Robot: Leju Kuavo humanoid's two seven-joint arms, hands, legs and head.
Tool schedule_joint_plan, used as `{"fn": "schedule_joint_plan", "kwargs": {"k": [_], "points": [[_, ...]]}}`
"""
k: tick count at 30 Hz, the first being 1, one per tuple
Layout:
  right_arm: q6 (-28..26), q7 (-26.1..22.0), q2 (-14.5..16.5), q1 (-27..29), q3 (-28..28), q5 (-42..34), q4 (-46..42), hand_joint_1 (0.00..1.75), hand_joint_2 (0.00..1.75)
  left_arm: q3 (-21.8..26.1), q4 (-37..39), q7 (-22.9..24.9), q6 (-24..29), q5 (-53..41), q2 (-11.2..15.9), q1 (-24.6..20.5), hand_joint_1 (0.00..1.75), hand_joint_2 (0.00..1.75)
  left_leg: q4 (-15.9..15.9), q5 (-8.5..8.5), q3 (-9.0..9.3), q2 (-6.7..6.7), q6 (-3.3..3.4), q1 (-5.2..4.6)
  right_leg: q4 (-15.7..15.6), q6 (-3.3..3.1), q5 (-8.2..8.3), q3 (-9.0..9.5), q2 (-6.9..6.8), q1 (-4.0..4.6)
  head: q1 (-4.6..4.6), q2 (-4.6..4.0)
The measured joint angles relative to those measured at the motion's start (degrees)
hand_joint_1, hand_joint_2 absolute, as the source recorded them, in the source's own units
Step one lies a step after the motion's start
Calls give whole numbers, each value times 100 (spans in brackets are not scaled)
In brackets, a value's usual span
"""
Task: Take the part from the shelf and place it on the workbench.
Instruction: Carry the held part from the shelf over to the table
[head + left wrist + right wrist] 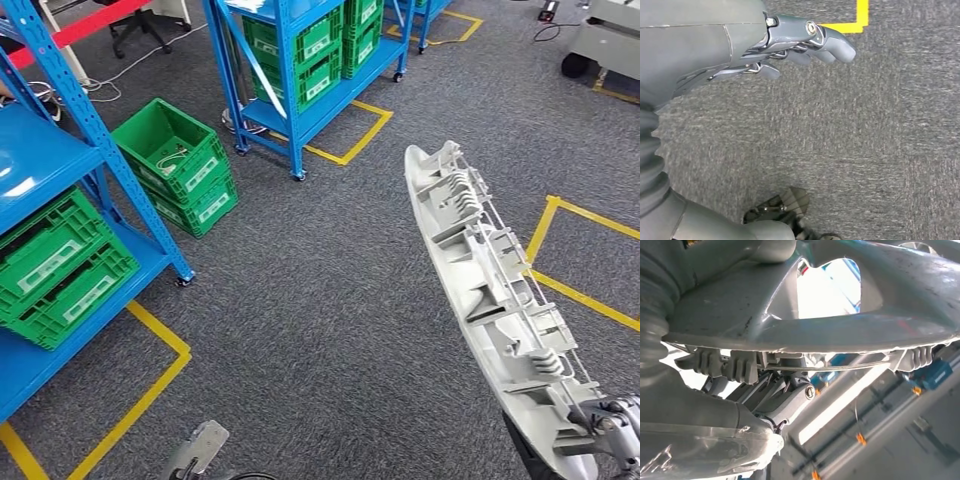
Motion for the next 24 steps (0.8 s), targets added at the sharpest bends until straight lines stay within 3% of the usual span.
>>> {"fn": "schedule_joint_plan", "kwargs": {"k": [3,5,6,8,9,10,11,13,15,18,20,21,24], "points": [[-1,2,0,68,-8,26,-181,169,175,10,-2,-21,-16,28,-8,-4,0,175,-129,9,48,19,86,-13,-36,105,33,-36,82,-15,-4,0],[-1,-10,0,104,-15,24,-272,169,175,21,-2,-46,-59,40,-5,-18,0,175,-152,36,58,77,161,-5,105,160,-67,-119,-34,-15,17,0],[-1,-16,0,114,-17,22,-309,169,175,28,-2,-59,-82,41,-3,-19,0,175,-163,43,63,113,191,0,345,179,-207,-236,-138,-9,30,0],[-1,-26,0,122,-20,21,-358,169,175,38,-2,-72,-115,38,9,-2,0,175,-160,38,66,191,224,-16,1111,201,-577,-586,-319,-2,54,0],[-1,-26,0,124,-24,20,-374,169,175,41,-2,-74,-127,32,20,8,0,175,-159,34,68,239,231,-25,1440,206,-694,-741,-352,-3,51,0],[-1,-24,0,128,-28,19,-388,169,175,43,-2,-75,-132,23,30,14,0,175,-158,29,72,284,236,-32,1593,204,-710,-809,-367,-2,52,0],[-1,-21,0,130,-36,13,-405,169,175,44,-2,-76,-137,13,37,16,0,175,-157,22,81,324,236,-37,1510,198,-617,-758,-377,-2,52,0],[-1,-19,0,130,-51,-10,-442,169,175,45,-2,-78,-139,-2,43,16,0,175,-155,-2,117,386,216,-43,786,178,-271,-361,-466,1,53,0],[-1,-20,0,124,-62,-36,-475,169,175,46,-2,-79,-140,-4,50,14,0,175,-138,-35,143,433,166,-71,146,141,-85,9,-571,21,47,0],[-1,-20,0,126,-80,-70,-500,169,175,48,-2,-80,-144,-4,62,11,0,175,-146,-43,155,508,92,-86,8,56,-68,69,-520,47,42,0],[-1,-21,0,130,-99,-81,-517,169,175,49,-2,-81,-146,-4,62,2,0,175,-47,-143,119,446,29,-72,-14,-10,-45,61,-456,29,39,0],[-1,-22,0,129,-109,-86,-527,169,175,49,-2,-81,-146,-4,63,-1,0,175,161,-284,29,382,1,-66,-26,-41,-33,60,-426,13,34,0],[-1,-27,0,127,-140,-107,-542,169,175,55,-2,-82,-146,-4,66,14,0,175,1268,-802,-501,257,-37,-57,-30,-83,-21,42,-323,2,28,0]]}}
